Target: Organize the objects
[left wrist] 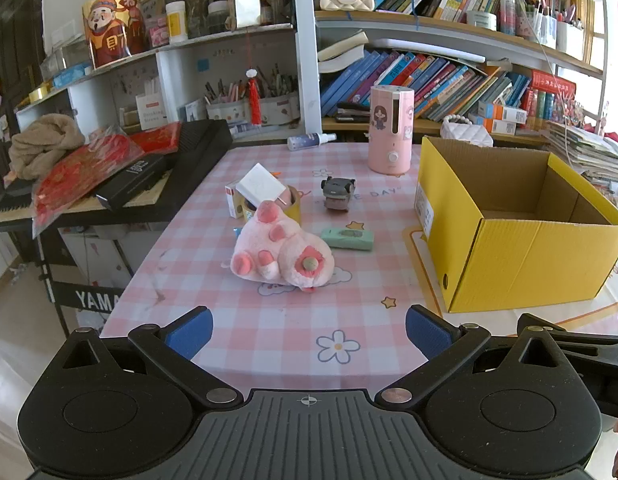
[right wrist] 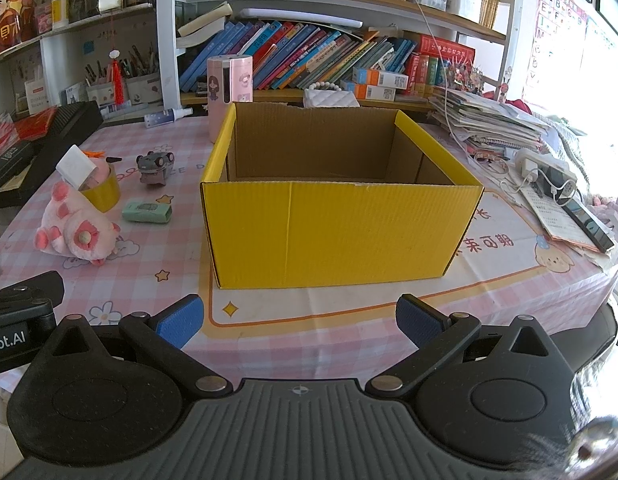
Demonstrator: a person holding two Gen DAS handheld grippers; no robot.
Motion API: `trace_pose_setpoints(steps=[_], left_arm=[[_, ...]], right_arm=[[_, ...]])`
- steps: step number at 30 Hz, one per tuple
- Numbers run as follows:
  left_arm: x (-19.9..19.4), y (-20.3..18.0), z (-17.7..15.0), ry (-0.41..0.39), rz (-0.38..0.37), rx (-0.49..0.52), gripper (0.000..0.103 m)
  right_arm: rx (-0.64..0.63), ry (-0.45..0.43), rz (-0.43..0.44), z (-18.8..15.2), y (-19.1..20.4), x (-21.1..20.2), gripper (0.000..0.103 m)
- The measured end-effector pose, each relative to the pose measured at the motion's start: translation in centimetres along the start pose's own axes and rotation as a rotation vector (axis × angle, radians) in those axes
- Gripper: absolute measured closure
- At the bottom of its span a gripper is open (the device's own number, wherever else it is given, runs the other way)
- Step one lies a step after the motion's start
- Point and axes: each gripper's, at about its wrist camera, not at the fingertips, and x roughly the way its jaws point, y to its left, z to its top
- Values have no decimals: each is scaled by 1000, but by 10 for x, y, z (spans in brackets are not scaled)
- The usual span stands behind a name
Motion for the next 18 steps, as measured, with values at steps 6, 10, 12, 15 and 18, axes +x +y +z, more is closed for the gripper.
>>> trace_pose_setpoints(steps=[6, 10, 12, 15, 18], left_arm=[[0, 5, -3, 1, 1, 0, 0], [1, 5, -3, 1, 2, 1, 0], [1, 6, -4, 2, 2, 1, 0], [1, 5, -3, 2, 2, 1, 0], [1, 5, -3, 2, 2, 1, 0]], right_arm=[[0, 0, 0, 0, 0, -1, 0], [-1, 1, 0, 0, 0, -1, 0], [0, 2, 1, 0, 0, -1, 0], [0, 2, 1, 0, 0, -1, 0], [0, 2, 1, 0, 0, -1, 0]])
